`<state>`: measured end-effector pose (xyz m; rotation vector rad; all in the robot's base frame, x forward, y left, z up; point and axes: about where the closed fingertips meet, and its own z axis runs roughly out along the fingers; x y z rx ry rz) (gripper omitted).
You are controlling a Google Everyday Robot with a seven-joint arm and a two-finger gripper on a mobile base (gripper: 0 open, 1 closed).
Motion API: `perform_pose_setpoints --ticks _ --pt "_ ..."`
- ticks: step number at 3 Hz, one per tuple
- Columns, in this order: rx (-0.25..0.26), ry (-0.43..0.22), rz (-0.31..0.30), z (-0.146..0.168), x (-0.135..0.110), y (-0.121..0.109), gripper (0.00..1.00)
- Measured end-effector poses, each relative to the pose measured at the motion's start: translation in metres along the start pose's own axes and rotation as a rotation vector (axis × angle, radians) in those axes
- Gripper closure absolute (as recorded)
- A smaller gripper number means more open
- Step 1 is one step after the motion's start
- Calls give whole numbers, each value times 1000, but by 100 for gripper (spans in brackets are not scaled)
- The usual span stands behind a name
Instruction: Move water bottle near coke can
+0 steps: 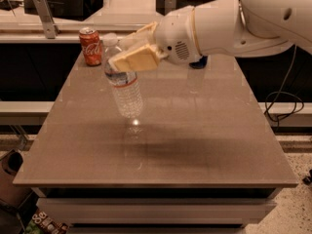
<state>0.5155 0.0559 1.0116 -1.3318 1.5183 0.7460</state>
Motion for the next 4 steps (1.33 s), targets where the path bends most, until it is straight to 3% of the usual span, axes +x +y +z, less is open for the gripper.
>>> perform_pose_setpoints --ticks 2,3,4 --pt "146 31 30 -4 -33 -100 100" --pt "201 39 58 18 -31 -143 100" --pt "211 11 88 45 -22 -171 100"
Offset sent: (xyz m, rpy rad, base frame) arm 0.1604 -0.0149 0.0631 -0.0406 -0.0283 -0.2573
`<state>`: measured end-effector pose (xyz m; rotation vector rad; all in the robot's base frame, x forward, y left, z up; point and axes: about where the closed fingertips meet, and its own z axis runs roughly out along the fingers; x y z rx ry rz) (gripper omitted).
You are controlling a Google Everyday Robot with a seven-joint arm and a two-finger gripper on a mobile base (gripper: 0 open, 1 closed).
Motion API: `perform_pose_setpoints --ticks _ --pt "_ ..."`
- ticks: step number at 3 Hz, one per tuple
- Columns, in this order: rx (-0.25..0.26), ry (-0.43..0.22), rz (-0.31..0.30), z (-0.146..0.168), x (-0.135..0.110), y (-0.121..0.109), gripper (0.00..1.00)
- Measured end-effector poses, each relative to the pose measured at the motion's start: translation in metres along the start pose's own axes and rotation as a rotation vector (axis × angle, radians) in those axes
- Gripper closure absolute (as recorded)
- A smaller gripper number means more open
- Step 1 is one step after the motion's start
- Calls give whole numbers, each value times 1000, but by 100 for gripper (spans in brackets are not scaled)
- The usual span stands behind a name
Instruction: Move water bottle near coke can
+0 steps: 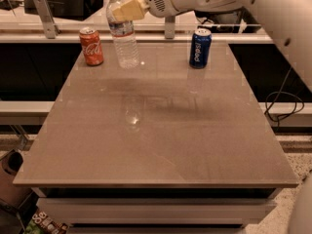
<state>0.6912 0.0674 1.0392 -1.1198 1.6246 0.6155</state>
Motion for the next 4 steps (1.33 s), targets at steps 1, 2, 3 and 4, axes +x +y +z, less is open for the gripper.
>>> perform_pose_setpoints --ticks 1,2,3,4 --pt "-10 -35 23 28 6 -13 100" --pt "-21 -75 47 51 17 -21 100" --pt "-29 -124 57 81 30 -28 100" --pt "-27 -114 52 91 35 -28 100"
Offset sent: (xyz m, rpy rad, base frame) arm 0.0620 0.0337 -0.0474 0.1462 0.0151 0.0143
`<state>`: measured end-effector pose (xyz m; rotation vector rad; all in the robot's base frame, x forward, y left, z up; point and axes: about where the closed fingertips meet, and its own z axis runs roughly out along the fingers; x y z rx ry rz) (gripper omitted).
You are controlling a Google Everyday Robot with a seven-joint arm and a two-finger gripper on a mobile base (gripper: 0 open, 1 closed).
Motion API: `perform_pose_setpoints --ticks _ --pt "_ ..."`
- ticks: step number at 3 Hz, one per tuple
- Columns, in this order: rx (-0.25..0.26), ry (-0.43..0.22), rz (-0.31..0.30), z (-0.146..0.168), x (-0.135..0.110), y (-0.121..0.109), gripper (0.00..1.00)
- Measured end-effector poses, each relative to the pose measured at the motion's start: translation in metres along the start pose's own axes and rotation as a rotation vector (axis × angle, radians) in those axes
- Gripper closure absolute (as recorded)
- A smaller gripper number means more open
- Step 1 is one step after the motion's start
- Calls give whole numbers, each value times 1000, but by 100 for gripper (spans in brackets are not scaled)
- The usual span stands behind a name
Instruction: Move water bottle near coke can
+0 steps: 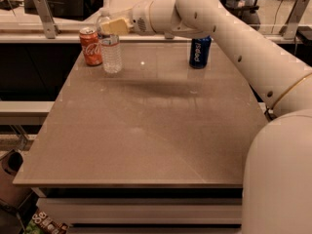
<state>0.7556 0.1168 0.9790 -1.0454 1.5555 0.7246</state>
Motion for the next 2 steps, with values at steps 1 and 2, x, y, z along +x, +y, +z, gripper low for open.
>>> perform_pose_setpoints --ticks 1,2 --pt "6 36 -2 2 6 -1 100" --pt "5 38 -1 3 8 -1 100"
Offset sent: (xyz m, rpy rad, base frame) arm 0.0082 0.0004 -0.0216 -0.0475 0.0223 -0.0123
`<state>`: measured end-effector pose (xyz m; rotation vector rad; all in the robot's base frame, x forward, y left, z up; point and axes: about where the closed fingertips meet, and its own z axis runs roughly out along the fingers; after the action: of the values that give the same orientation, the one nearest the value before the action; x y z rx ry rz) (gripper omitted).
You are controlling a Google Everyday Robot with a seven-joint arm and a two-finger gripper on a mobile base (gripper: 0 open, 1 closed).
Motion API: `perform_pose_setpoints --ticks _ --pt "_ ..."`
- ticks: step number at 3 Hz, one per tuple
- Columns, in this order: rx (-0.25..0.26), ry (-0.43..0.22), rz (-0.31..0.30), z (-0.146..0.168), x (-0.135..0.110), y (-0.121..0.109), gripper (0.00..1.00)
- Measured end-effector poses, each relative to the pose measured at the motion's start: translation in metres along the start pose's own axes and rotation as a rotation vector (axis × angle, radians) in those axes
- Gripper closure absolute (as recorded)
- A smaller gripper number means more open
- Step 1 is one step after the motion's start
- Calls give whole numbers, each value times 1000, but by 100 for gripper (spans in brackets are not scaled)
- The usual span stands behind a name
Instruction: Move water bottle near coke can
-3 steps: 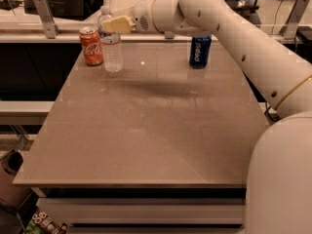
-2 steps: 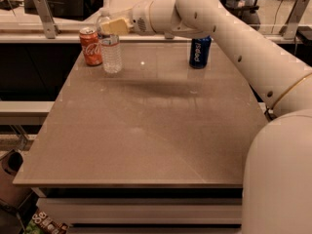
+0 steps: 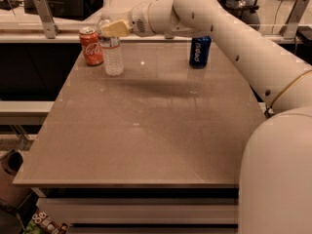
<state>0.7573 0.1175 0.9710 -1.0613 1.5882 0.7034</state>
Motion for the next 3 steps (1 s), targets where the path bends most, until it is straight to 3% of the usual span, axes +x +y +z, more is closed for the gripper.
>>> perform_pose_setpoints --ticks 1,3 --pt "-4 0 0 2 0 2 81" --pt "-13 1 1 7 1 5 34"
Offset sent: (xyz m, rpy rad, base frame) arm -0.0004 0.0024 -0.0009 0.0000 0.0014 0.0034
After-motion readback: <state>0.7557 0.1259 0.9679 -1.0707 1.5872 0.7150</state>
